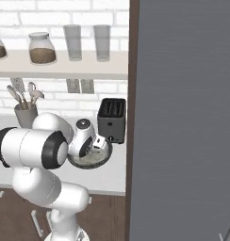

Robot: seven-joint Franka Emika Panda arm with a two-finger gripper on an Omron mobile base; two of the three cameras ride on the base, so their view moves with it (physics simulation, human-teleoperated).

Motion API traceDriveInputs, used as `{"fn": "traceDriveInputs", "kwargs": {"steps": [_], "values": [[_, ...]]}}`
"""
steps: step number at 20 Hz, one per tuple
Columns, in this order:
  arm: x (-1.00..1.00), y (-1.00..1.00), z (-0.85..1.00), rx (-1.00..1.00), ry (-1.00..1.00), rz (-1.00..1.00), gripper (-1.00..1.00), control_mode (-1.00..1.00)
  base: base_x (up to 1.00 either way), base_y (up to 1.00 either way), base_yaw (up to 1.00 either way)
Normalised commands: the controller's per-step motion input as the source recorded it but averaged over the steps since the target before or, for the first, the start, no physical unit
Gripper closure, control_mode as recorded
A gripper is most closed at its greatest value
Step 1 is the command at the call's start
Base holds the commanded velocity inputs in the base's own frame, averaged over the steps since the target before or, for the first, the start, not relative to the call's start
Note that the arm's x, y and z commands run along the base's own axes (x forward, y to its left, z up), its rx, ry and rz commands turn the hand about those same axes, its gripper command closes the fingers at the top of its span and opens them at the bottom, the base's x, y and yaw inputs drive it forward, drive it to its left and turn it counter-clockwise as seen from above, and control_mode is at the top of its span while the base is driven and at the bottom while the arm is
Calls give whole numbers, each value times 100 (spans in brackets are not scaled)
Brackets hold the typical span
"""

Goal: Grab a lemon wedge from the fridge and one ice cube from the ice bowl, and put them in the glass of lemonade.

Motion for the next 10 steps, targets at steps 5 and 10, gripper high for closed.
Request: {"fn": "traceDriveInputs", "kwargs": {"steps": [5, 10], "values": [[0, 0, 0, 0, 1, 0, 100, -100, 0, 0, 0], [0, 0, -4, 0, 4, 0, 100, -100, 0, 0, 0]]}}
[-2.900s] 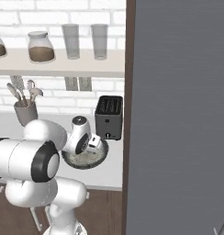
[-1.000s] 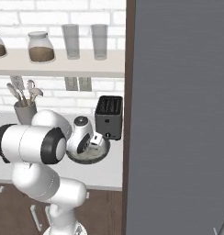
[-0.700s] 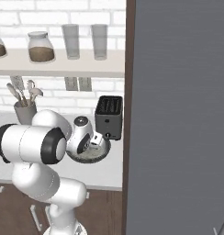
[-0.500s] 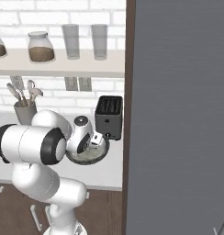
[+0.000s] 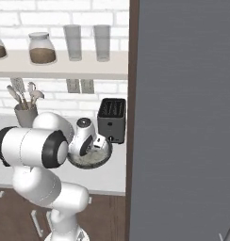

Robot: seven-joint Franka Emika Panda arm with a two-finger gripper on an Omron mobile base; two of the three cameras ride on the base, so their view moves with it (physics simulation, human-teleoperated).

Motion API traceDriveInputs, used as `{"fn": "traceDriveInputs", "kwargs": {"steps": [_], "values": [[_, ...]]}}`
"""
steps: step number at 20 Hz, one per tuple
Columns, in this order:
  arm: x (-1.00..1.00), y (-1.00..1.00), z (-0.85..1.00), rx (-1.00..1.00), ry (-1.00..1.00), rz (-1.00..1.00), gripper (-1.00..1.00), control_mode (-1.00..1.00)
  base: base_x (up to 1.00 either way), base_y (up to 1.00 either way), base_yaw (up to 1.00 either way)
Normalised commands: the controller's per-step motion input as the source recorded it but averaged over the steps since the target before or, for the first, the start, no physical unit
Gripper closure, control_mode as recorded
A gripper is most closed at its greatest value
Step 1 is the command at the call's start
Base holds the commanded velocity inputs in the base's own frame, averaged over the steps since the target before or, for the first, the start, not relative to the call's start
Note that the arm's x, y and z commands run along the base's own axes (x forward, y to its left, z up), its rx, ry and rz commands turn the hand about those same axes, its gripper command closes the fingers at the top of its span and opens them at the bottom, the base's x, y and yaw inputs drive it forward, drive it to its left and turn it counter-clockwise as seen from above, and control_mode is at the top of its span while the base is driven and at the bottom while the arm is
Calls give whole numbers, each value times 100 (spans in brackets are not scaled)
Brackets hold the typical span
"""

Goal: Grab a lemon wedge from the fridge and one ice cube from the ice bowl, and put them in the glass of lemonade.

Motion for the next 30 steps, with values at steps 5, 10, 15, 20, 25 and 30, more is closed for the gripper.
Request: {"fn": "traceDriveInputs", "kwargs": {"steps": [5, 10, 15, 20, 25, 30], "values": [[-12, 0, 60, -1, -4, 0, 100, -100, 0, 0, 0], [-29, 0, 88, -2, -20, 3, 100, -100, 0, 0, 0], [-20, 20, 85, -7, -8, 1, 100, -100, 0, 0, 0], [-32, 6, 29, 1, -3, 0, 100, -100, 0, 0, 0], [-41, 0, 26, 2, -2, 0, 100, -100, 0, 0, 0], [-63, 10, 33, 2, -8, 0, 100, -100, 0, 0, 0]]}}
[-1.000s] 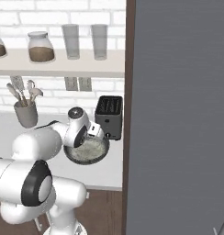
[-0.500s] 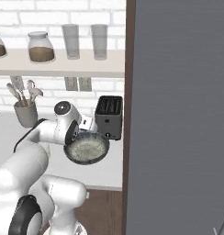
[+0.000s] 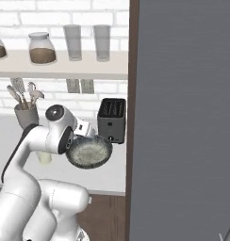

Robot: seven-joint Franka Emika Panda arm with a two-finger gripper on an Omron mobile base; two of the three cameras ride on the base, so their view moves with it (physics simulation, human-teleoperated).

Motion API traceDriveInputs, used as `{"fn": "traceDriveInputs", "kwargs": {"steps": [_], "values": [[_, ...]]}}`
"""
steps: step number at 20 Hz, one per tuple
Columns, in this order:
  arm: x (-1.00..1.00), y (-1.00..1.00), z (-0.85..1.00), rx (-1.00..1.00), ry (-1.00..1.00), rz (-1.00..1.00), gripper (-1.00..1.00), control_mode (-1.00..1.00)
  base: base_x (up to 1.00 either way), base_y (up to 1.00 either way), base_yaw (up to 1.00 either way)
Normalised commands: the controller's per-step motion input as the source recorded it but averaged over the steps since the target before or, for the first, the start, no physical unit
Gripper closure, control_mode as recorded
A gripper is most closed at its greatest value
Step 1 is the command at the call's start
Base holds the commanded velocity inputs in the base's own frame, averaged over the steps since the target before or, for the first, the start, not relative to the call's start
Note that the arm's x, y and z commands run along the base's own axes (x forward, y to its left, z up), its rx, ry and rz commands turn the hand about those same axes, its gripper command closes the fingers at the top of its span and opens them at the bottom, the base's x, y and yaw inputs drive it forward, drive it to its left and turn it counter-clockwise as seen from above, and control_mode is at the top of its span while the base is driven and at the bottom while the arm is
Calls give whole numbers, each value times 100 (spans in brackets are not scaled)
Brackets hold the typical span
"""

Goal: Grab a lemon wedge from the fridge and one ice cube from the ice bowl, and put them in the glass of lemonade.

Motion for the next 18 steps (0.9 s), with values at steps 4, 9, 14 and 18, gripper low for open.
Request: {"fn": "traceDriveInputs", "kwargs": {"steps": [4, 9, 14, 18], "values": [[-36, 38, 50, 0, -5, 4, 100, -100, 0, 0, 0], [-49, 43, 43, 2, 2, 17, 100, -100, 0, 0, 0], [-38, 62, 51, -8, 27, 29, 100, -100, 0, 0, 0], [-7, 71, 18, -32, 33, 22, 100, -100, 0, 0, 0]]}}
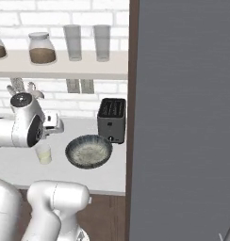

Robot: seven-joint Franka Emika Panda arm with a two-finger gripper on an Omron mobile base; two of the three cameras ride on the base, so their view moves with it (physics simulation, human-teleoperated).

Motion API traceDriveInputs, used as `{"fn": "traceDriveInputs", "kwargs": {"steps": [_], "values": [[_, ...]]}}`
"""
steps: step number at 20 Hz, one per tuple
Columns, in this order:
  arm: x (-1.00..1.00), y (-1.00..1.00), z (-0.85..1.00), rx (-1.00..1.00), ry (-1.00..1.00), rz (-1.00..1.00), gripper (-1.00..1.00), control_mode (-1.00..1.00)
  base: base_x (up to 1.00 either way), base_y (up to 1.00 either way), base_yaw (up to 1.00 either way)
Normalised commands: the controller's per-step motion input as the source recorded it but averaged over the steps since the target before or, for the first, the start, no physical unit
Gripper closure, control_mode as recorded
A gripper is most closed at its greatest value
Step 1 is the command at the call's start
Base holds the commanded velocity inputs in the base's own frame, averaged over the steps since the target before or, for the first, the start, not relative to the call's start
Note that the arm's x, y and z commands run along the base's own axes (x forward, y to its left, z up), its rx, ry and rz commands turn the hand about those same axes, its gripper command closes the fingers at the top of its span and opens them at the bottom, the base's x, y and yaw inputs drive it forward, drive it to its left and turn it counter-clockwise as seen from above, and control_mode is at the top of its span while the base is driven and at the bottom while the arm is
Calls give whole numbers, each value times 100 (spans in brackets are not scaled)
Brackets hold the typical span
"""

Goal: Grab a lemon wedge from the fridge and one ice cube from the ice bowl, and put them in the glass of lemonade.

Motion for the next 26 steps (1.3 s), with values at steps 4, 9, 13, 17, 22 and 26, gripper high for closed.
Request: {"fn": "traceDriveInputs", "kwargs": {"steps": [4, 9, 13, 17, 22, 26], "values": [[4, 22, -26, -4, 3, 14, 100, -100, 0, 0, 0], [1, 1, -55, 4, -3, 6, 100, -100, 0, 0, 0], [3, 19, -36, 0, 0, 1, 100, -100, 0, 0, 0], [5, 23, -1, 0, 0, 0, 100, -100, 0, 0, 0], [10, 18, 0, 0, 0, 0, 100, -100, 0, 0, 0], [17, 8, -1, 0, 0, 0, 100, -100, 0, 0, 0]]}}
